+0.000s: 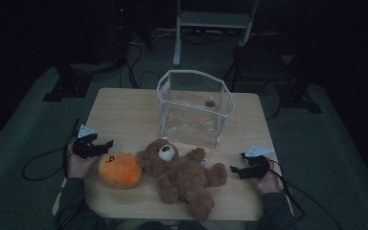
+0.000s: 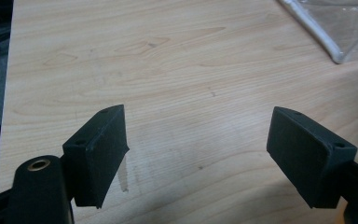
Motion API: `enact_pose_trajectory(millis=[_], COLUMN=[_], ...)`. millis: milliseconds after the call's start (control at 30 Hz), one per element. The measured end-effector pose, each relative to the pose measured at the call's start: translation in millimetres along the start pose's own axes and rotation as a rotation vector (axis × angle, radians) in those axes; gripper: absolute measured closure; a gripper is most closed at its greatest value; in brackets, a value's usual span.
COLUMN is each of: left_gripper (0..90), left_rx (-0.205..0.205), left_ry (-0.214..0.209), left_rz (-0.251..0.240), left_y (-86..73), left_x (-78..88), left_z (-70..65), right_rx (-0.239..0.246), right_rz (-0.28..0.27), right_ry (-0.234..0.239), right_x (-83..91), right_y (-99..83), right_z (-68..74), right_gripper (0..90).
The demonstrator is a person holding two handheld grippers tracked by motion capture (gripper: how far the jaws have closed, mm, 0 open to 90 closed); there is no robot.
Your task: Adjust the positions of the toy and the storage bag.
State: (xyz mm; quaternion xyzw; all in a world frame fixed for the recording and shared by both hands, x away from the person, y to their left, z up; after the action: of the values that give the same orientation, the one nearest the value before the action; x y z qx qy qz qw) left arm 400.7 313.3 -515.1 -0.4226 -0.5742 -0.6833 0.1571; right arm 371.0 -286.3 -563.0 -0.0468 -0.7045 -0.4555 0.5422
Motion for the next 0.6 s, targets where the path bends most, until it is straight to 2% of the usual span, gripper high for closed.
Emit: enact_pose_trajectory(millis=[167, 300, 467, 600], left_gripper=[19.9, 19.9, 20.1, 21.2], left_rx=[-0.042, -0.046, -0.047, -0.048], left_ry=[-0.018, -0.036, -0.036, -0.058], left_rz=[-0.007, -0.025, -0.041, -0.055], left_y=[3.4, 4.8, 4.0, 2.5], left_x=[8.6, 16.6, 24.7, 34.6], left_z=[-9.4, -12.2, -14.9, -17.8], right_rx=[0.000, 0.000, 0.000, 0.000], right_rz=[0.000, 0.000, 0.000, 0.000], right_ry=[0.000, 0.000, 0.000, 0.000], right_x=[0.0, 0.0, 0.0, 0.0], right_y=[0.0, 0.0, 0.0, 0.0], right_z=[0.0, 0.0, 0.1, 0.1], right_gripper=[18.8, 18.8, 18.8, 18.8])
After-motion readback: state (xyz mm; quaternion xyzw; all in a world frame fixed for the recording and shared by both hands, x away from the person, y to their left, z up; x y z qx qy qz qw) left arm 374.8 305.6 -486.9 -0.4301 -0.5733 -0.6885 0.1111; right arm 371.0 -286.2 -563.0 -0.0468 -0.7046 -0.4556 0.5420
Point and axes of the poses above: each handheld gripper's, and its own axes: x roughly backward along the jaws, y roughly out of its top, z roughly to its left, the point moved 2 cm from there along -x, roughly forward along the jaws, and after that the axes turned 11 degrees about z, right-handed, at the moved point
